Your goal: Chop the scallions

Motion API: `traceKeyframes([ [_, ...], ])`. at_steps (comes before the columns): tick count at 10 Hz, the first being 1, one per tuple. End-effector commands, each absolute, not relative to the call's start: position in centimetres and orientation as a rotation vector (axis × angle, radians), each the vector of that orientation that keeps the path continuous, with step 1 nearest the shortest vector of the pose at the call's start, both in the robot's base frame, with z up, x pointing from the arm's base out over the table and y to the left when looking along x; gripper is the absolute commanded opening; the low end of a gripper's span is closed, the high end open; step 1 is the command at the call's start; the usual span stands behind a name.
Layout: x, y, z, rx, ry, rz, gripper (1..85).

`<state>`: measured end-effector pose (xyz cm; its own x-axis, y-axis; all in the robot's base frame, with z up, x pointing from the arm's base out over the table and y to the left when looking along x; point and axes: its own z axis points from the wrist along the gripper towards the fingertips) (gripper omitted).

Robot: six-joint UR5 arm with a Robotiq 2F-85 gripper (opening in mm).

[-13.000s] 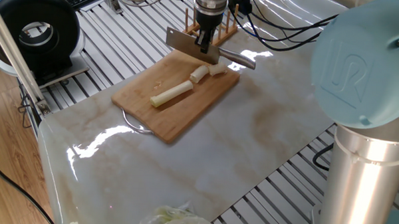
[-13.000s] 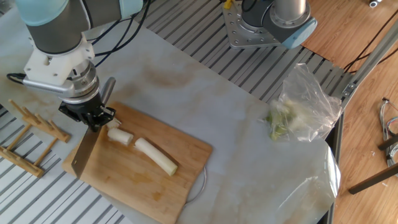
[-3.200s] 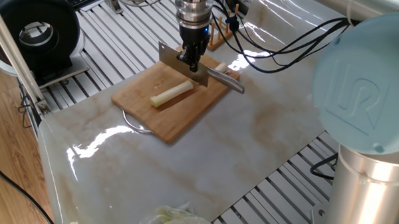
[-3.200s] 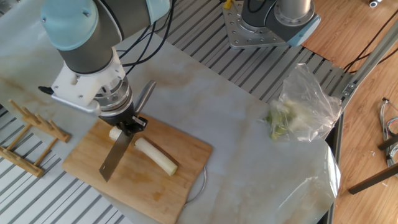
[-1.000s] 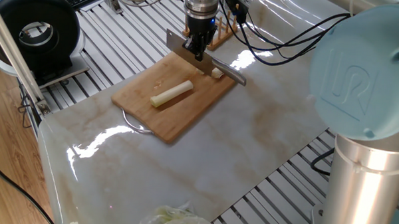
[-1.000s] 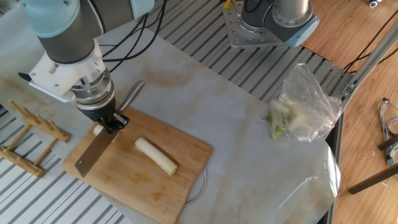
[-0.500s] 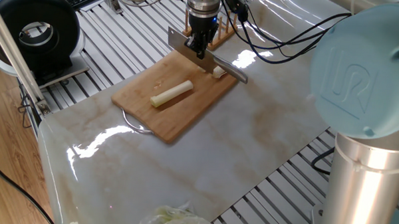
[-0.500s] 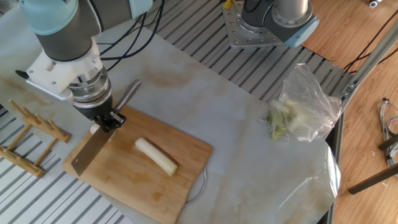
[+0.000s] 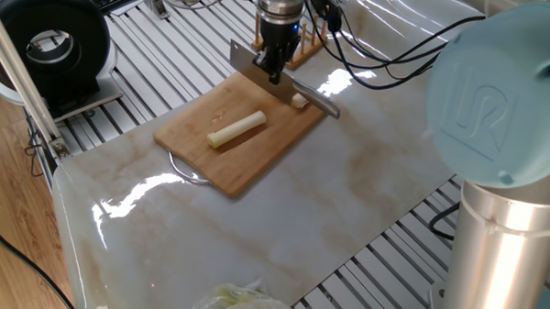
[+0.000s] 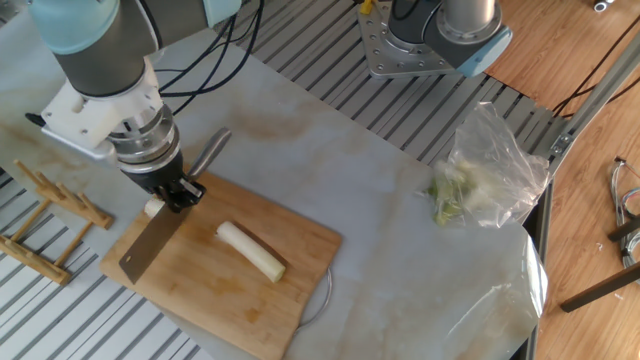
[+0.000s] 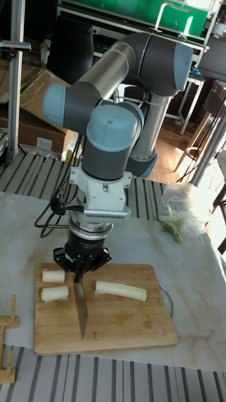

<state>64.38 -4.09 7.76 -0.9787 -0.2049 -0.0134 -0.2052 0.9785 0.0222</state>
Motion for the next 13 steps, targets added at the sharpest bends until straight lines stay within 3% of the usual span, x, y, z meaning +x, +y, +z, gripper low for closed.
traceKeyframes([
  [1,64.2,-2.5,9.0,-0.314,3.124,0.103,1.3],
  [13,61.6,10.9,12.4,-0.051,3.188,0.302,1.3],
])
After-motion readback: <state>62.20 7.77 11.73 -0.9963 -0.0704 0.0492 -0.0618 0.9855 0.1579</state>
